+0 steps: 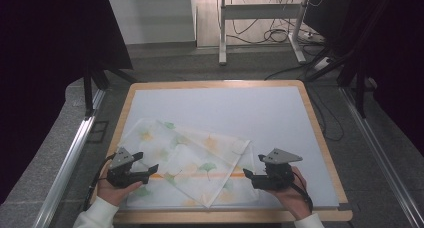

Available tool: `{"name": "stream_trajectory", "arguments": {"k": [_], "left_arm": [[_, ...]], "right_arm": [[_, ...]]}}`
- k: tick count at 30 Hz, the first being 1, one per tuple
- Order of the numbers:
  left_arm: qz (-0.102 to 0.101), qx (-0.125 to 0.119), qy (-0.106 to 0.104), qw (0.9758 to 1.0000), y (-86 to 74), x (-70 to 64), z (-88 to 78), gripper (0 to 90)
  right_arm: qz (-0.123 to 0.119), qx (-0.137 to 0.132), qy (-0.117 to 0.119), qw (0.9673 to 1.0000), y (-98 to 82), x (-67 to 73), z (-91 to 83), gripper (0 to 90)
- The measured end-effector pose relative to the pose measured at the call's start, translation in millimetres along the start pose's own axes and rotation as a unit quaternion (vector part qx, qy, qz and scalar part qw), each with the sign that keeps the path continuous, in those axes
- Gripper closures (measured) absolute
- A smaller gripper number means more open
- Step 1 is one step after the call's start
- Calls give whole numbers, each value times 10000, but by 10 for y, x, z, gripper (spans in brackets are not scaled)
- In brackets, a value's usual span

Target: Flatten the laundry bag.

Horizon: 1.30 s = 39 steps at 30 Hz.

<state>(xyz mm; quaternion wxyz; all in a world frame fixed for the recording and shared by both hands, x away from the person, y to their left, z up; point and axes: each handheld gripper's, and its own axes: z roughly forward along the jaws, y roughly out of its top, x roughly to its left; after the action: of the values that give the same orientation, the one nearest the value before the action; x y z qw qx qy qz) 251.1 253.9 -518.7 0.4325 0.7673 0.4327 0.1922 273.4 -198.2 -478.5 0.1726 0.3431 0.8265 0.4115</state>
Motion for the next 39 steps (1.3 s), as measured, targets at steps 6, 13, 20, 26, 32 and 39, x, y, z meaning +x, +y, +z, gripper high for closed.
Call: {"name": "stream_trajectory", "arguments": {"k": [6, 13, 20, 26, 32, 39], "left_arm": [[14, 18, 2, 10000, -4, -11, 4, 232], [10, 17, 25, 10000, -4, -8, 5, 246], [16, 35, 20, 10000, -5, -9, 7, 245], [53, 50, 68, 10000, -13, -20, 1, 245], [92, 73, 33, 9999, -17, -14, 6, 245], [108, 66, 22, 9999, -25, -36, -4, 245]], "right_arm": [[-93, 45, 118, 9999, 59, 99, 31, 278], [-193, 123, 328, 9992, 132, 231, 121, 299], [-261, 174, 455, 9985, 208, 319, 215, 302], [-344, 215, 631, 9972, 323, 479, 355, 306], [-436, 372, 824, 9950, 399, 651, 552, 311], [-622, 510, 1059, 9911, 545, 892, 793, 309]]}}
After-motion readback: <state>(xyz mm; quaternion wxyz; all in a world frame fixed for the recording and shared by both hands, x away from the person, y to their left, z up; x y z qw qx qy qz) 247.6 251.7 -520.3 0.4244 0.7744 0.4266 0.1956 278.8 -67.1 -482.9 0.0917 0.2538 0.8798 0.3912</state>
